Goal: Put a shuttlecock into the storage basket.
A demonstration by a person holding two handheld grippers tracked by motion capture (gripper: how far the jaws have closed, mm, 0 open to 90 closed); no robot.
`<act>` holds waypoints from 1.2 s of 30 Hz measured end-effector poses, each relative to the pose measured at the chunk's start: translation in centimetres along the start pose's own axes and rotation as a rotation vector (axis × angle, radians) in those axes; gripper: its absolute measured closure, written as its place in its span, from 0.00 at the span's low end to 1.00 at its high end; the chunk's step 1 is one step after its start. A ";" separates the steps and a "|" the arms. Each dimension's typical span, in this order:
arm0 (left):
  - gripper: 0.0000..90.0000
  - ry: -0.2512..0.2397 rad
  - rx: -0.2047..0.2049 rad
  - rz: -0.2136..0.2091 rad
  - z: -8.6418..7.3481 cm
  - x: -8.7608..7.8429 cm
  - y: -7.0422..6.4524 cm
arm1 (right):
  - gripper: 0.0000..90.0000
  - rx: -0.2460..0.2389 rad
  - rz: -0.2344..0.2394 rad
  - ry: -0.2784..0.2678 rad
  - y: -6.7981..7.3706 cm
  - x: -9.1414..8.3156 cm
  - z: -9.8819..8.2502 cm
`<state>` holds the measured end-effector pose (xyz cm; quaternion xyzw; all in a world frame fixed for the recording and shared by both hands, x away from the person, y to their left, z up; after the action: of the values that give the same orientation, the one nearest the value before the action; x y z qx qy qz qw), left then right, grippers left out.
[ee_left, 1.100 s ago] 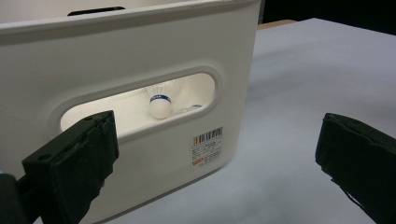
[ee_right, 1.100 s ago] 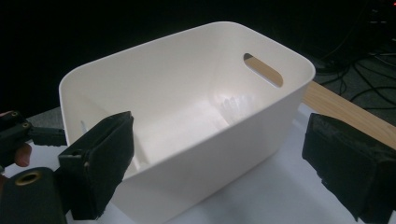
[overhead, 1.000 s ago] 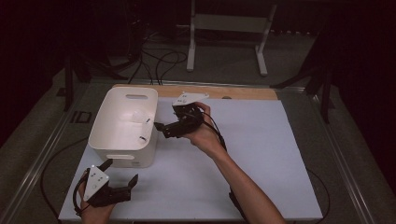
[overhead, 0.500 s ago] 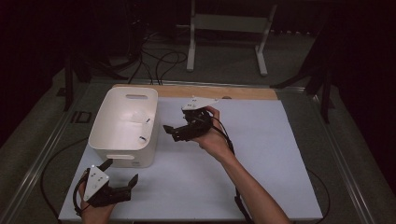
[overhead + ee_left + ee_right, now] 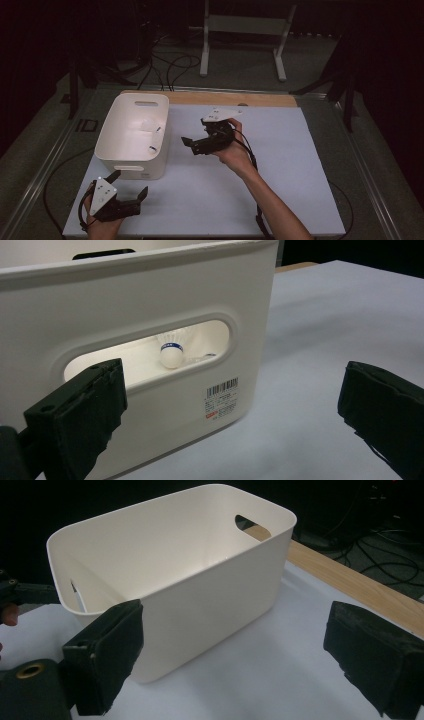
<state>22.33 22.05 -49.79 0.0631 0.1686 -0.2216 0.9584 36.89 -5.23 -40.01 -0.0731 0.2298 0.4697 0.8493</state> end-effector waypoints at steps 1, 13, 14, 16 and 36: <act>0.00 0.000 0.002 0.001 0.0 0.0 0.0 | 0.10 -0.001 -0.001 -0.003 -0.1 -0.1 -0.1; 0.00 -0.002 0.000 0.003 0.0 0.0 0.0 | 0.10 -0.002 -0.031 -0.009 -0.5 -1.5 -2.2; 0.00 -0.002 0.000 0.003 0.0 0.0 0.0 | 0.10 -0.002 -0.031 -0.009 -0.5 -1.5 -2.2; 0.00 -0.003 -0.001 0.003 0.0 0.0 0.1 | 0.10 0.003 -0.031 -0.015 -0.5 -1.8 -2.8; 0.00 -0.003 -0.001 0.002 0.1 0.0 0.0 | 0.10 0.027 -0.082 -0.030 -0.9 -4.9 -6.3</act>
<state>22.34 22.00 -49.75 0.0624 0.1673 -0.2209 0.9588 33.45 -11.60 -43.39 -0.0641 0.2202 0.4322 0.8721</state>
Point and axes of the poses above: each handheld gripper's, and its own axes: x roughly forward along the jaws, z roughly out of its top, y roughly to its left, the point moved 3 cm from there along x, roughly forward along the jaws, and after that the axes turned 2 degrees about z, right-handed, at the moved point
